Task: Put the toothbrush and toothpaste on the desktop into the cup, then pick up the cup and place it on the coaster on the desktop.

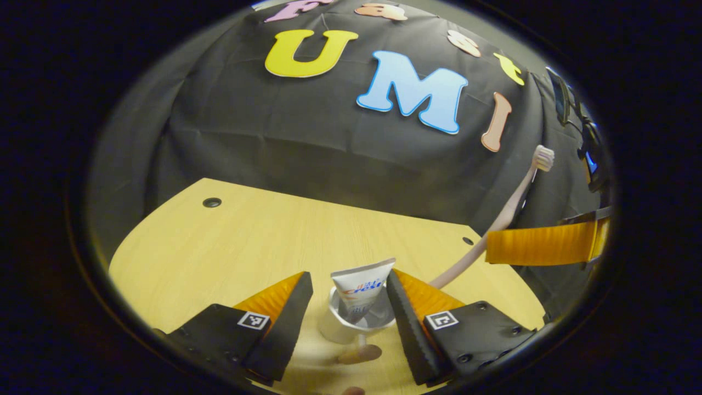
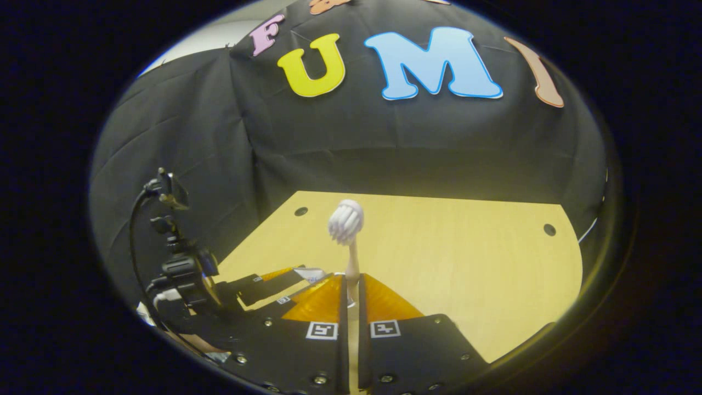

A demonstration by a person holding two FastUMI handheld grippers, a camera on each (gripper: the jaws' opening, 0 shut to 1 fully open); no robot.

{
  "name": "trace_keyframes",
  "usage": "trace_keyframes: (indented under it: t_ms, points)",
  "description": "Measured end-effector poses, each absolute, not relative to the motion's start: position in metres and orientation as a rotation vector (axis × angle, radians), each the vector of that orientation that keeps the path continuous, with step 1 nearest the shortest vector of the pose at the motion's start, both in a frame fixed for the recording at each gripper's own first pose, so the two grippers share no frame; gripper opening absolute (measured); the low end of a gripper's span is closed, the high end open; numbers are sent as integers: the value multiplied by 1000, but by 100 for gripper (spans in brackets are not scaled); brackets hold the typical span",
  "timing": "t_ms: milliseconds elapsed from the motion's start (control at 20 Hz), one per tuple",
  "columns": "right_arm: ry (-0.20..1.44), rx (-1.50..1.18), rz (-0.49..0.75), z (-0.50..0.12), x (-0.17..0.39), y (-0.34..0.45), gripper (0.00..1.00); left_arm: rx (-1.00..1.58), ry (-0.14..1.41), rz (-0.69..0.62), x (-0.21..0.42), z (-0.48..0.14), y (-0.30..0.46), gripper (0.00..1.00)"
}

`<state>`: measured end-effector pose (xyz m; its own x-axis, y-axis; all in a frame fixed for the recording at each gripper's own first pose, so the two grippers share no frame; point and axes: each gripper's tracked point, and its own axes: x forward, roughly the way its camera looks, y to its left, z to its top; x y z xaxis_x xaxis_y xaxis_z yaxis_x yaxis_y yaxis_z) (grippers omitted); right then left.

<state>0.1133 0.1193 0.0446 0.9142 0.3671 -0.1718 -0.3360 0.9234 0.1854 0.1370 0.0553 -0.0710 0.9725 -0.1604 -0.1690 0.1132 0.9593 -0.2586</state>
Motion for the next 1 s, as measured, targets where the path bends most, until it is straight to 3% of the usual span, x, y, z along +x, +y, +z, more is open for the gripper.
trace_keyframes:
  t_ms: [100, 700, 950, 1000]
  points:
    - [214, 144, 379, 41, 121, 126, 7, -258, 195, -134, 124, -69, 59, 95]
    - [243, -35, 394, 4, 139, 156, 7, -256, 279, -131, 84, -98, 66, 96]
    - [218, 14, 385, 15, 128, 154, 6, -248, 306, -151, 85, -102, 63, 95]
    - [221, 29, 382, 17, 124, 152, 7, -252, 321, -158, 85, -106, 61, 100]
